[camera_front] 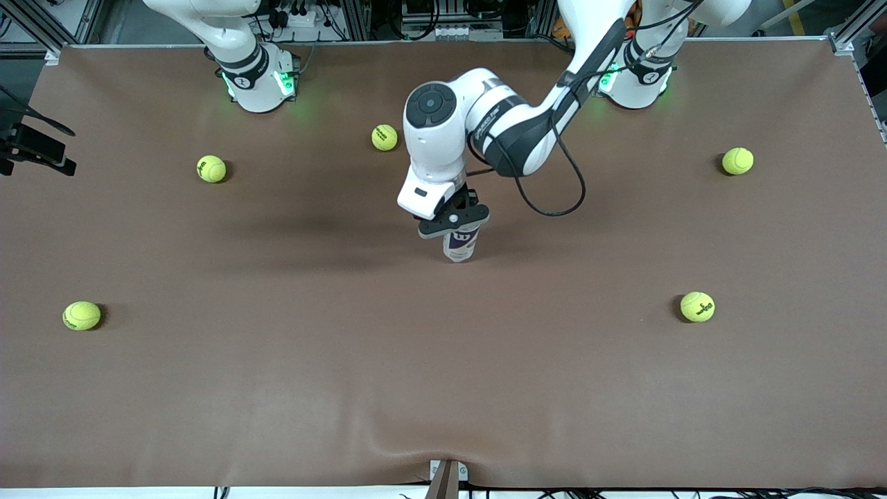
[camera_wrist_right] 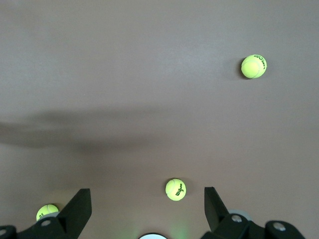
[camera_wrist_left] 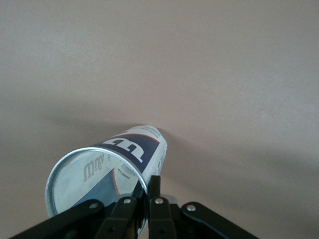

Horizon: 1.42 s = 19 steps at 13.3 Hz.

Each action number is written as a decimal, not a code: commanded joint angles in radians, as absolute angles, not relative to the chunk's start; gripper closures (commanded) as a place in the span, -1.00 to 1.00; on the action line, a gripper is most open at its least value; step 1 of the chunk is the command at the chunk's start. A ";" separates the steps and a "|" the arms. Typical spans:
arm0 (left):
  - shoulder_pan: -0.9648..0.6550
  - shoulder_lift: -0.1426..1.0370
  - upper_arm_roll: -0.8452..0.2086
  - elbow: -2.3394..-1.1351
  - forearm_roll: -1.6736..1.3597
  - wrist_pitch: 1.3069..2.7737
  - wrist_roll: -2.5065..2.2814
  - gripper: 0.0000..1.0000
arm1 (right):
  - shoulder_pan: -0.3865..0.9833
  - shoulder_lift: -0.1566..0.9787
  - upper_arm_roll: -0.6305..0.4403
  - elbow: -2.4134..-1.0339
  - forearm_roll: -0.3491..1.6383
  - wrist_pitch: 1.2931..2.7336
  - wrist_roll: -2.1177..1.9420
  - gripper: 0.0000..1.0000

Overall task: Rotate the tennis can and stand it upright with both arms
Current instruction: 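Lower the upright can onto the table with the left gripper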

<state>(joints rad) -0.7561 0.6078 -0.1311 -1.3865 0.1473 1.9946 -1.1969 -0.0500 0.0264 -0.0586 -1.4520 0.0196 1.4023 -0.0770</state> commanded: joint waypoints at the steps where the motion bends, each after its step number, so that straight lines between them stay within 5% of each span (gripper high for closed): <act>1: -0.781 0.640 -0.121 -1.324 0.172 1.970 -1.233 1.00 | -0.048 0.029 -0.058 -1.443 0.028 1.399 -0.064 -1.00; 7: -0.779 0.649 -0.121 -1.322 0.172 1.980 -1.238 1.00 | -0.048 0.029 -0.058 -1.443 0.028 1.397 -0.064 -1.00; 13: -0.778 0.635 -0.123 -1.324 0.170 1.982 -1.244 0.42 | -0.052 0.029 -0.058 -1.443 0.028 1.397 -0.064 -1.00; 14: -0.778 0.634 -0.123 -1.322 0.170 1.982 -1.244 0.28 | -0.054 0.029 -0.058 -1.443 0.028 1.397 -0.064 -1.00; 17: -0.775 0.621 -0.124 -1.322 0.169 1.982 -1.243 -0.54 | -0.054 0.029 -0.058 -1.442 0.028 1.399 -0.064 -1.00; 18: -0.773 0.612 -0.126 -1.322 0.169 1.980 -1.243 -1.00 | -0.055 0.029 -0.058 -1.442 0.028 1.399 -0.064 -1.00; 19: -0.773 0.598 -0.124 -1.322 0.169 1.977 -1.241 -1.00 | -0.055 0.029 -0.058 -1.442 0.028 1.399 -0.064 -1.00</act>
